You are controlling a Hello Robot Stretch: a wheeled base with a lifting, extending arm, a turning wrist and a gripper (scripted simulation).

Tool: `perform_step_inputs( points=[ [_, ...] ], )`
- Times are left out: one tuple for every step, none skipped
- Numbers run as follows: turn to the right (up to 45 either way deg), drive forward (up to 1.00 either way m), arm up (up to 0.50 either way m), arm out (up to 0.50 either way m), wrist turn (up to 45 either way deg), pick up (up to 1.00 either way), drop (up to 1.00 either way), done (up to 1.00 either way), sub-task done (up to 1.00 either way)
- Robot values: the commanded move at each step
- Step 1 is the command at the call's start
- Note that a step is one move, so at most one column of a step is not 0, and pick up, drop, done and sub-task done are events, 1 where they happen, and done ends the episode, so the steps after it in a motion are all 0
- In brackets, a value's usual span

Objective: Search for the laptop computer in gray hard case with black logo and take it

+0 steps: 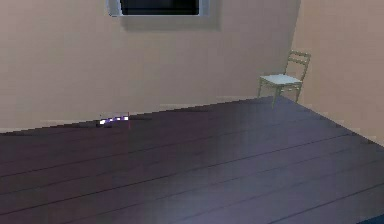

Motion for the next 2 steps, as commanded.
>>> perform_step_inputs(
  points=[
    [0.0,0.00,0.10,0.00,0.0,0.00,0.00,0.00,0.00],
    [0.0,0.00,0.00,0.00,0.0,0.00,0.00,1.00,0.00]
  ],
)
